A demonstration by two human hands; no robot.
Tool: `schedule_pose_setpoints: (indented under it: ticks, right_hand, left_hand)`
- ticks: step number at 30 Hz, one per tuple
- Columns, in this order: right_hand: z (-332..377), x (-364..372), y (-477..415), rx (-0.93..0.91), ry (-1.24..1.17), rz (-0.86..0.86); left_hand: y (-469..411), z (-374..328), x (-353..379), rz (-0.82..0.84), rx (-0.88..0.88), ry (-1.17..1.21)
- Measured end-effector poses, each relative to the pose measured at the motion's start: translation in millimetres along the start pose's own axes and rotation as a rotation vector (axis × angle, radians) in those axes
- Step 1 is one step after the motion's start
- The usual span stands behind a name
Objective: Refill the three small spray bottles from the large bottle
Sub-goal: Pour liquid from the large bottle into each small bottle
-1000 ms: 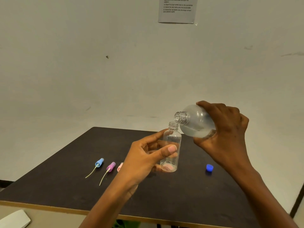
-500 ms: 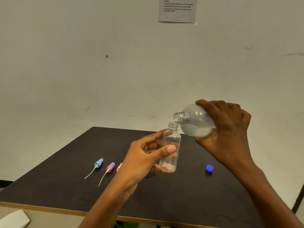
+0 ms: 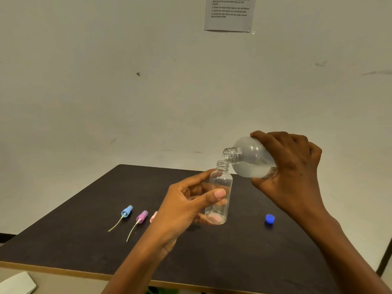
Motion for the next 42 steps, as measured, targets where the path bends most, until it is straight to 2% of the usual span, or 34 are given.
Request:
schedule_pose_setpoints:
  ticks: [42]
  right_hand:
    - [-0.2, -6.0, -4.9, -0.040, 0.032, 0.015]
  left_hand:
    - [0.3, -2.6, 1.5, 0.031, -0.004, 0.019]
Point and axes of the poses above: each hand's wrist, its own y-axis away from the middle knuckle, its own x-axis out of the palm, z = x × y, the point moved 5 cm from there along -y, towards the middle knuckle, and after that the axes turned 13 degrees about y, right-handed, at the moved point
